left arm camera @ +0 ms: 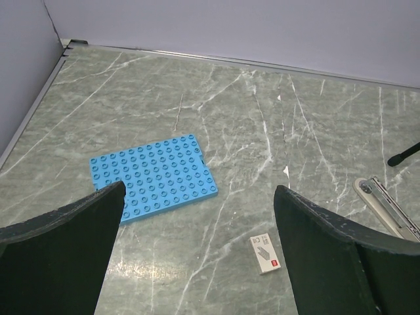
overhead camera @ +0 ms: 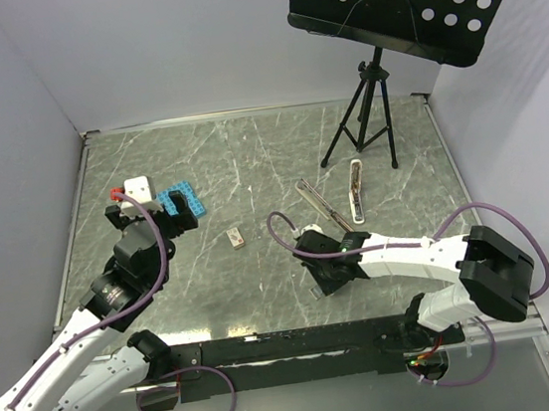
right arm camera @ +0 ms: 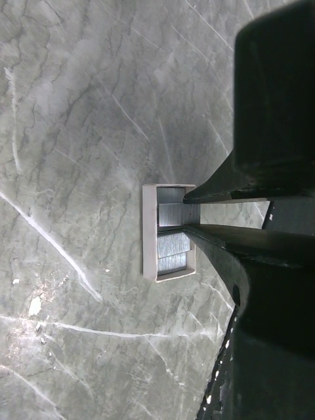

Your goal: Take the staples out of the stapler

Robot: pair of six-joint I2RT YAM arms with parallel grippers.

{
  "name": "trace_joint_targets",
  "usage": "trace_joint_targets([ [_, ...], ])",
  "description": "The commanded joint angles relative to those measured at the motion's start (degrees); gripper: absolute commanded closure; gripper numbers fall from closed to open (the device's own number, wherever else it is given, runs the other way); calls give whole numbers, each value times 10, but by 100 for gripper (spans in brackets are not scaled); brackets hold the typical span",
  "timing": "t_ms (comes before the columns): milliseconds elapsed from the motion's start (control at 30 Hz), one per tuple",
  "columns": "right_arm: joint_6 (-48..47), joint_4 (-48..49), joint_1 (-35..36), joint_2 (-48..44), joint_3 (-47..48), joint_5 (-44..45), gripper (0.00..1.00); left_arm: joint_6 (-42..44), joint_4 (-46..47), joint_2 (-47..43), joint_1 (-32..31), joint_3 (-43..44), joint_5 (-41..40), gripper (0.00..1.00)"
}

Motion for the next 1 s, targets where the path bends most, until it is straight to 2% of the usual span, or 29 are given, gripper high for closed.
trace_joint_targets([
  [0,2,-9,4,-2,21,16,74,-2,14,-9,-1,4,-1,0],
  [333,4,-20,4,-35,30,17,72,-1,14,-7,-2,4,-1,0],
  [567,14,-41,4,-33,42,34,65,-2,14,-5,-1,4,-2,1],
  [733,20,-48,4,-30,39,33,72,-2,14,-5,-2,4,-1,1],
  [867,48,-85,4,-25,48,41,73,-2,14,-4,-2,4,-2,1],
  [967,56,-93,4,-33,48,39,67,-2,14,-4,-2,4,-1,0],
])
